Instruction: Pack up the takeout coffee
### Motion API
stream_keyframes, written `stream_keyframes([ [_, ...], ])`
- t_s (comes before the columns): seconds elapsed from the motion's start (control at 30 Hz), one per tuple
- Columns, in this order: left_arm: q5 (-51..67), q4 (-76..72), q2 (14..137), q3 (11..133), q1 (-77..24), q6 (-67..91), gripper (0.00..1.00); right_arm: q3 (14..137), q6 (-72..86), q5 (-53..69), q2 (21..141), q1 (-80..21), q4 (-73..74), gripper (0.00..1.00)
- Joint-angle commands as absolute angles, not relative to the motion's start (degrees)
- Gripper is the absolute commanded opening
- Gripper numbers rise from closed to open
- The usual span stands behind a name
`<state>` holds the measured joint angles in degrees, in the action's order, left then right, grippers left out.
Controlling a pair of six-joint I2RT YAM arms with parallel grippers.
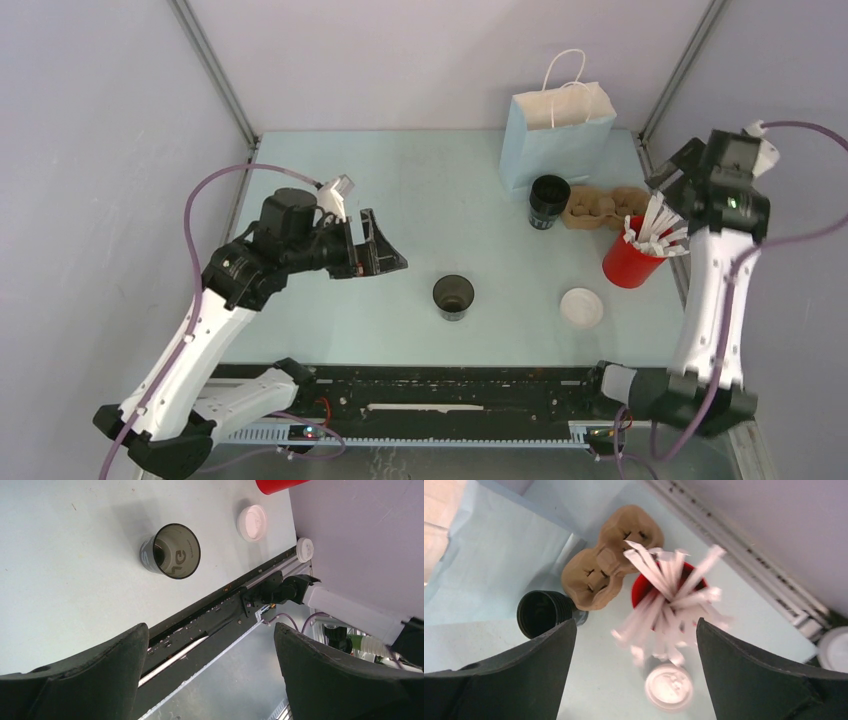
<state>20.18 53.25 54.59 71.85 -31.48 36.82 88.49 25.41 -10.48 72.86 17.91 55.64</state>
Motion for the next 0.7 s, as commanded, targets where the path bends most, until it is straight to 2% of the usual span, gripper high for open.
stream_keyframes([
  [0.0,21.70,52.23,52.56,75.01,-31.66,34.74,1.00,82.79,20.48,-15.95,59.31,20.74,59.35,1.00],
  [0.23,20.81,53.07,50.58,75.14,-35.44,33.27,1.00,64.31,28.03,-37.01,48.55,26.52,62.54,1.00],
  [0.37,19.96,54.29,48.33,74.52,-37.43,32.21,1.00,58.39,28.94,-43.15,46.53,29.01,62.03,1.00],
  [0.5,19.23,55.38,46.05,73.84,-38.49,31.41,1.00,56.59,28.44,-43.81,48.36,32.25,59.96,1.00],
  [0.67,18.41,55.98,43.95,73.13,-38.84,30.64,1.00,51.57,27.26,-36.44,50.65,36.21,52.11,1.00],
])
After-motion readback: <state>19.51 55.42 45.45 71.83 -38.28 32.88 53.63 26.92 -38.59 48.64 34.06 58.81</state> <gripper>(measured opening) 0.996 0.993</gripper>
